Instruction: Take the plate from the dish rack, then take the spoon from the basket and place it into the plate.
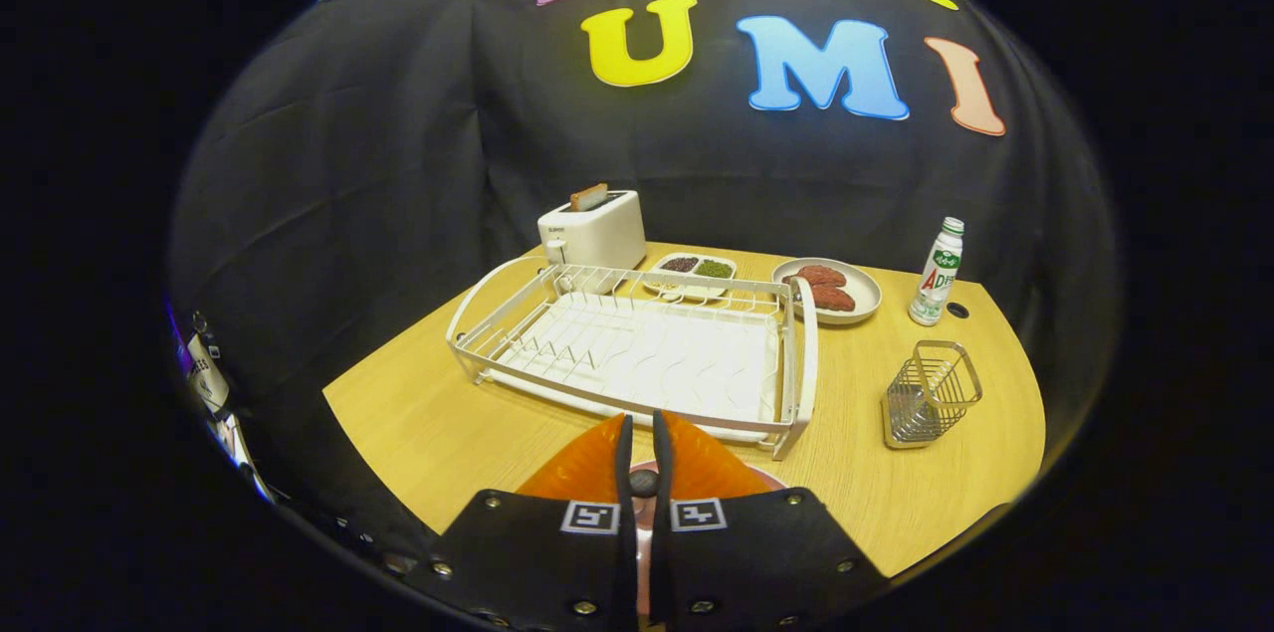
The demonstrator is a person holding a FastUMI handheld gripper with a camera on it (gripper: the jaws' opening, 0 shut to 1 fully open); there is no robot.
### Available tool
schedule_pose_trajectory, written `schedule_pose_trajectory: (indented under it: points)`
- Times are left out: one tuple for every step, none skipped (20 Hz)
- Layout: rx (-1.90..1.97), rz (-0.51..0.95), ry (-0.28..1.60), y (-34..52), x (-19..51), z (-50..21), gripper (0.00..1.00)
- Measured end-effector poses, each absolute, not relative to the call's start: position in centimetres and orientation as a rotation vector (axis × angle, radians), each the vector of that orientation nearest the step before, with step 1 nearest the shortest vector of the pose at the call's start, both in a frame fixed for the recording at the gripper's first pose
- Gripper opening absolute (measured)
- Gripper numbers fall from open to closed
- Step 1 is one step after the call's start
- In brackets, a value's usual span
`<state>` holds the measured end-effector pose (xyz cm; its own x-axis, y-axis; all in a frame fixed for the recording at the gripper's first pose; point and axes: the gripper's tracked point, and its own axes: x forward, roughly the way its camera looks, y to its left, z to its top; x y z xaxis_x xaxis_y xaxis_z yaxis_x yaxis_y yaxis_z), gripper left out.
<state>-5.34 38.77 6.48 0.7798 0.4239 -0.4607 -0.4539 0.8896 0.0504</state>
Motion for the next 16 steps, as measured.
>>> schedule_pose_trajectory:
  points:
    - [-0.070, 0.480, 0.492, 38.9, -5.3, 6.0, 0.07]
    - [-0.074, 0.477, 0.485, 38.8, -5.2, 6.3, 0.12]
    - [-0.074, 0.474, 0.478, 38.8, -5.0, 6.3, 0.14]
    - [-0.066, 0.478, 0.478, 38.9, -4.8, 6.6, 0.14]
    - [-0.059, 0.481, 0.473, 39.1, -4.7, 6.7, 0.14]
    - [-0.056, 0.481, 0.468, 39.0, -4.5, 6.8, 0.14]
    - [-0.058, 0.478, 0.464, 38.8, -4.4, 7.0, 0.14]
    - [-0.060, 0.472, 0.457, 38.4, -4.1, 7.4, 0.14]
    - [-0.057, 0.468, 0.447, 38.1, -4.0, 7.8, 0.14]
    - [-0.053, 0.461, 0.437, 37.8, -3.8, 8.2, 0.14]
    - [-0.049, 0.453, 0.423, 37.3, -3.7, 8.8, 0.14]
    - [-0.046, 0.442, 0.410, 36.6, -3.4, 9.5, 0.14]
    - [-0.043, 0.429, 0.395, 35.8, -3.2, 10.1, 0.14]
    - [-0.038, 0.411, 0.375, 34.8, -3.0, 10.9, 0.14]
    - [-0.032, 0.391, 0.355, 33.7, -2.9, 11.9, 0.14]
    - [-0.026, 0.371, 0.332, 32.7, -2.7, 12.9, 0.14]
